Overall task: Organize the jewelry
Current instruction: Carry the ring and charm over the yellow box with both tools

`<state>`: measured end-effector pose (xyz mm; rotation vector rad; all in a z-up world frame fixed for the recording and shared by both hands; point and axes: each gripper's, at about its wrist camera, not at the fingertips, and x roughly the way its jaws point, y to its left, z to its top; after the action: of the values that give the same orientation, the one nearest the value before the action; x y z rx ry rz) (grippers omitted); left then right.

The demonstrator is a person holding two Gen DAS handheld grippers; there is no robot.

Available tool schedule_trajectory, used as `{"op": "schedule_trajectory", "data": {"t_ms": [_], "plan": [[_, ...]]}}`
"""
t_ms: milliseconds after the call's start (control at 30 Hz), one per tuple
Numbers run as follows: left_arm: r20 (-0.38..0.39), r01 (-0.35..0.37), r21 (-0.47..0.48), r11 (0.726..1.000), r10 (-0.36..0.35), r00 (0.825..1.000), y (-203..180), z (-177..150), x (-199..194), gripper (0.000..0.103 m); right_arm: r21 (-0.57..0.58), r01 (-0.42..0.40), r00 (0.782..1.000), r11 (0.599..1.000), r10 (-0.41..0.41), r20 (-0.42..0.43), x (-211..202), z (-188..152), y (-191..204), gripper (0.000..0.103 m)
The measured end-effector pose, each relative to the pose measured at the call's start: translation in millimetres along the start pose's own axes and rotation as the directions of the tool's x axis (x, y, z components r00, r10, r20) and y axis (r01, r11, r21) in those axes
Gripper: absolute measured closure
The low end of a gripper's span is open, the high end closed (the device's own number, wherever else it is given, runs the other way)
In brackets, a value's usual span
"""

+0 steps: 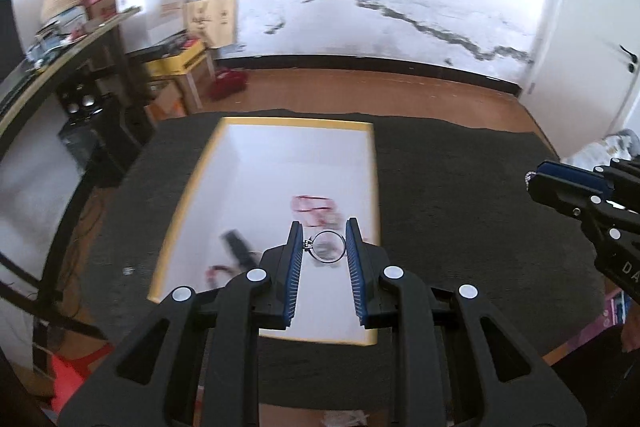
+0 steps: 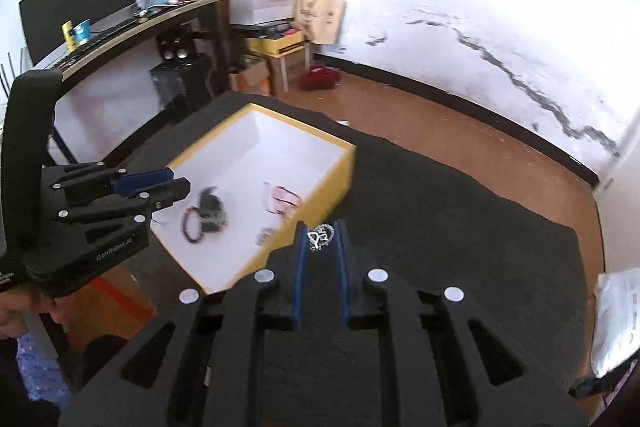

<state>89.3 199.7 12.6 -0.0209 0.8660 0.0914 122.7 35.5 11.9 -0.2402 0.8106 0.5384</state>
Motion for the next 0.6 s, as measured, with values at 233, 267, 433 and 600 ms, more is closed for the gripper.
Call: {"op": "schedule_trajectory", "data": {"t_ms": [233,267,433,600], "plan": [[-0.02,-0.052,-0.041,0.998,0.051,0.998,56,-2,2,0.081,-0.063,-0.016,0.999,0.998,0.014,-0.034,33,30,47,0.089],[-0.025,-0.056,-0.048,0.997,0.055,0.998,63,-3,5,0.081,-0.071,-0.017,0.999,0.997,0.014,-0.041,40,34,52,0.089],[-0.049,-0.056,-0.08,0.995,0.052,0.997,82,-11,20,0.081,-0.105,-0.021,0.997,0.994,0.014,-0.071,68,43,69,0.089],[-0.076,-0.056,-0.104,0.993,0.048,0.996,97,-15,41,0.081,-0.117,-0.03,0.995,0.993,0.019,-0.098,94,48,81,0.089]]}}
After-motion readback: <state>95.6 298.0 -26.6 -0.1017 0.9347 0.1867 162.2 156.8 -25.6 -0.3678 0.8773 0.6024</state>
